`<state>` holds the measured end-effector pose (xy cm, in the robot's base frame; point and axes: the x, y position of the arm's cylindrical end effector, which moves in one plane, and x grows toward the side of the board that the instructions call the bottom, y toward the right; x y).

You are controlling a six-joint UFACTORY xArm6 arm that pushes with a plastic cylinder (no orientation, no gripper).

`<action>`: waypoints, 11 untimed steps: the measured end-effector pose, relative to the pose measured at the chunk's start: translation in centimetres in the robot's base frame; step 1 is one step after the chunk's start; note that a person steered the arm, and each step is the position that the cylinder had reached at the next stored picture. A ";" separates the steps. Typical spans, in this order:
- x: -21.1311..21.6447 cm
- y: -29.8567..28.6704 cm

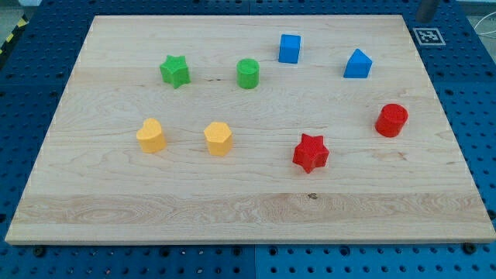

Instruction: Point at the blue cube

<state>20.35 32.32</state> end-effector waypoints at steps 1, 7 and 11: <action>1.4 -3.9; 9.6 -11.6; 8.5 -19.2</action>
